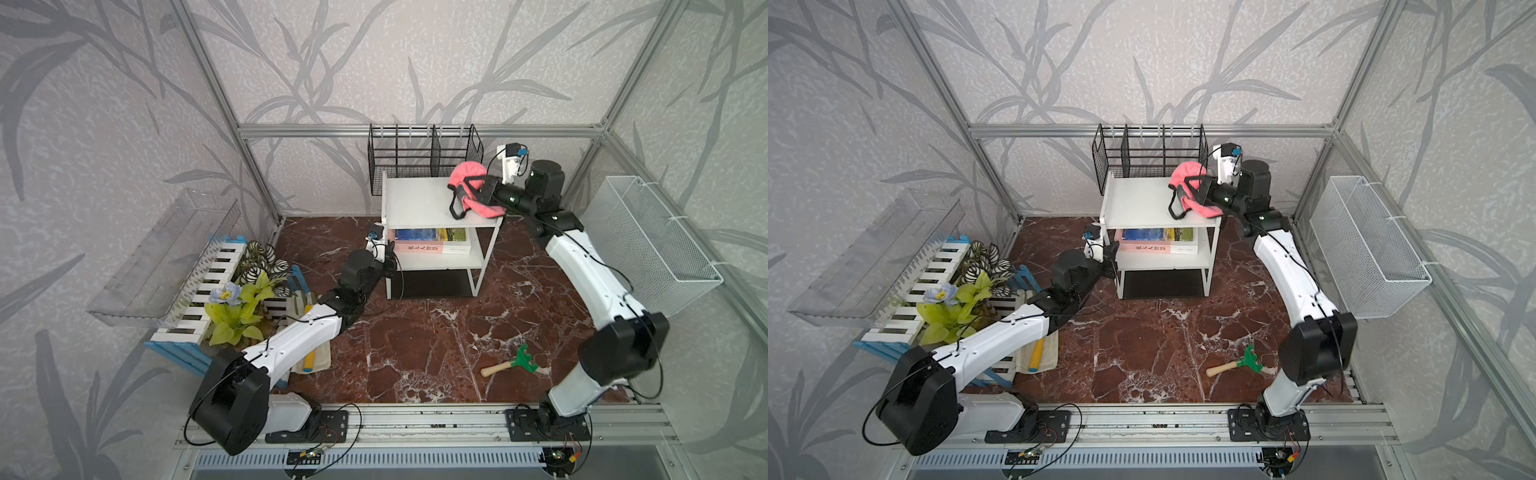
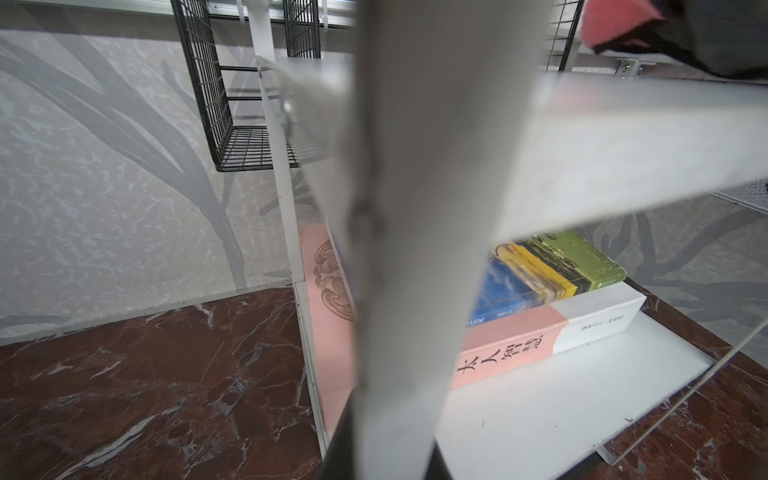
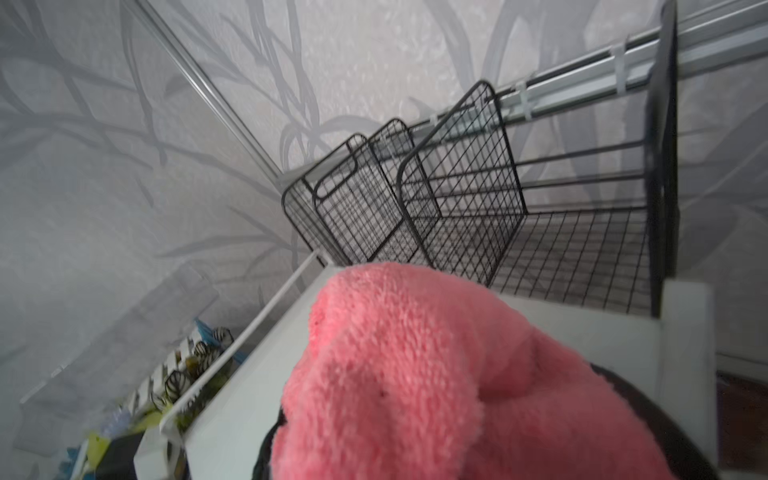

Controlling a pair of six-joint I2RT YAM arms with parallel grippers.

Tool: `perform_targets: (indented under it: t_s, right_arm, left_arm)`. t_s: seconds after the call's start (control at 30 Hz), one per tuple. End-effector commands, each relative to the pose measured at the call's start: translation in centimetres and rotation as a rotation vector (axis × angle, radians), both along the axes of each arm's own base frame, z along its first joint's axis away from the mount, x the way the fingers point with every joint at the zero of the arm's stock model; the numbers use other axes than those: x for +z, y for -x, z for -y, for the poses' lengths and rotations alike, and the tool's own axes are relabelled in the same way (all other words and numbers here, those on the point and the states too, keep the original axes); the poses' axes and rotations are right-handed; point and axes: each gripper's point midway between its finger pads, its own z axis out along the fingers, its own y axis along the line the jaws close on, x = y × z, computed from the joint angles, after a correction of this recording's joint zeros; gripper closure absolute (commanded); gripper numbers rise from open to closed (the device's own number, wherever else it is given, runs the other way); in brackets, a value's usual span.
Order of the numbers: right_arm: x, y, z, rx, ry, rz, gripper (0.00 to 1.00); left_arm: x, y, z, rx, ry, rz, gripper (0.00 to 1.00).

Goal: Wipe the bookshelf clean with a cloth
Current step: Hold the shelf at the center of the board.

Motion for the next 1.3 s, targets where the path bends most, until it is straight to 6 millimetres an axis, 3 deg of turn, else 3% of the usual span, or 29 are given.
perform_targets:
  t_s: [0.0,0.1,0.27,0.4,0.57,0.67,0.73,0.8,0.87,0.93,1.03,1.1,1.17,1.27]
  right_arm:
    - [-4.0,-3.2,1.4,-0.012,-0.21,-0.201,1.0]
    - [-3.3,-1.4,1.9,-0.024,-0.206,-0.182,1.0]
    - [-3.2,5.6,3.6,-0.074,-0.062,-0.093,1.0]
    - [-0.6,12.0,3.7,-0.087,0.127,0.104,1.0]
    - [3.6,15.7,3.2,-0.247,0.409,0.321,1.0]
    - [5.0,16.1,1.3,-0.239,0.476,0.393,1.0]
    - [3.1,14.9,-1.2,-0.157,0.5,0.338,1.0]
    - [-0.5,13.8,-5.2,-0.044,0.534,0.304,1.0]
    - [-2.8,13.4,-9.5,0.068,0.573,0.371,1.0]
    - [-3.7,13.3,-13.7,0.172,0.59,0.454,1.0]
    - [-2.4,13.9,-17.5,0.295,0.554,0.532,1.0]
    - [-2.4,14.5,-18.7,0.352,0.566,0.557,1.0]
    - [-3.9,14.3,-18.3,0.346,0.657,0.562,1.0]
    - [-7.6,12.3,-13.2,0.165,0.933,0.512,1.0]
  left_arm:
    - [-3.5,-3.3,-2.7,0.172,0.088,-0.143,1.0]
    - [-3.5,-3.3,-2.5,0.161,0.096,-0.141,1.0]
    - [-3.4,-3.7,-2.2,0.152,0.087,-0.139,1.0]
    - [-2.9,-3.8,-1.9,0.141,0.094,-0.128,1.0]
    - [-2.7,-3.7,-1.6,0.129,0.101,-0.124,1.0]
    - [-2.5,-3.6,-1.6,0.125,0.112,-0.122,1.0]
    - [-2.4,-3.5,-1.4,0.118,0.12,-0.123,1.0]
    - [-2.4,-3.5,-1.3,0.113,0.126,-0.121,1.0]
    - [-2.4,-3.6,-1.2,0.109,0.13,-0.121,1.0]
    - [-2.2,-3.6,-1.0,0.099,0.13,-0.121,1.0]
    - [-1.9,-3.4,-0.7,0.079,0.134,-0.117,1.0]
    - [-2.0,-3.2,-0.8,0.079,0.136,-0.117,1.0]
    - [-2.0,-3.1,-0.9,0.08,0.138,-0.116,1.0]
    - [-2.0,-3.0,-1.0,0.086,0.134,-0.112,1.0]
